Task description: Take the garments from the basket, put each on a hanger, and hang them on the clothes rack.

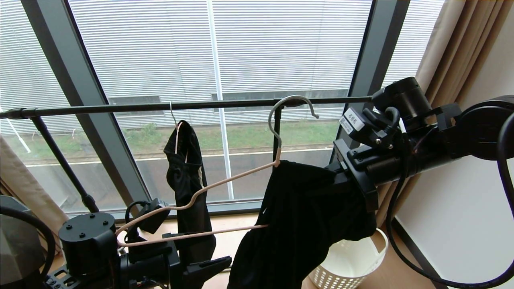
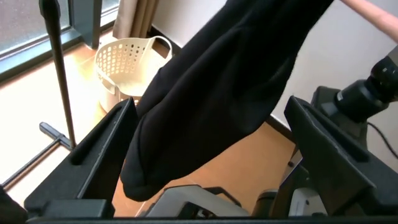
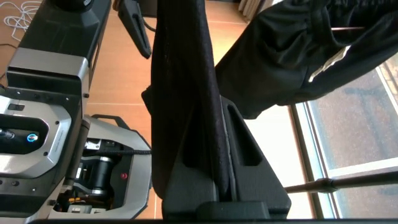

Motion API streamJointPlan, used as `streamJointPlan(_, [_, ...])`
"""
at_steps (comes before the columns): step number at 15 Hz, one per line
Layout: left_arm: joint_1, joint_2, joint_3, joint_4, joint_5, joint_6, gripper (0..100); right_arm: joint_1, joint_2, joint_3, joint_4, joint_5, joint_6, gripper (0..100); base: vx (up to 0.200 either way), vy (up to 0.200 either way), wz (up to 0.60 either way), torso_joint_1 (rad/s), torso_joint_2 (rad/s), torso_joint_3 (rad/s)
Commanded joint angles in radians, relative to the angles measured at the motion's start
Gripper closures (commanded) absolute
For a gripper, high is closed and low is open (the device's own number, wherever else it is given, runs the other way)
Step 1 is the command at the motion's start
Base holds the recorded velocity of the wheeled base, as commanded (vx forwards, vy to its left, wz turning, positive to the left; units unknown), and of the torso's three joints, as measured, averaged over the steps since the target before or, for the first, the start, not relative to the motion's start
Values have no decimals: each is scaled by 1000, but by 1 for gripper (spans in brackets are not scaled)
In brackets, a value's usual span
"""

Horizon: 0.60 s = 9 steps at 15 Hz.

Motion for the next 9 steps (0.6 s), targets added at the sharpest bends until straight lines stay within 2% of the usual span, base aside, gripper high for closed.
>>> streamJointPlan(1, [10, 34, -5, -1, 0, -3, 0, -16, -6, -2, 0, 1, 6, 100, 0, 0, 0, 0, 0, 0])
streamJointPlan(4, [38, 67, -19, -1, -2, -54, 0, -48, -6, -16, 0, 1, 24, 100, 0, 0, 0, 0, 0, 0])
streamJointPlan(6, [50, 67, -47, -1, -18, -160, 0, -70, -11, -22, 0, 1, 33, 100, 0, 0, 0, 0, 0, 0])
streamJointPlan(7, [50, 66, -51, -1, -57, -227, 0, -71, -12, -25, 0, 1, 39, 100, 0, 0, 0, 0, 0, 0])
streamJointPlan(8, [41, 63, -56, -1, -98, -333, 0, -71, -12, -34, -2, 7, 39, 100, 0, 0, 0, 0, 0, 0])
streamJointPlan(9, [33, 67, -64, -1, -114, -368, 0, -71, -11, -39, -2, 9, 41, 100, 0, 0, 0, 0, 0, 0])
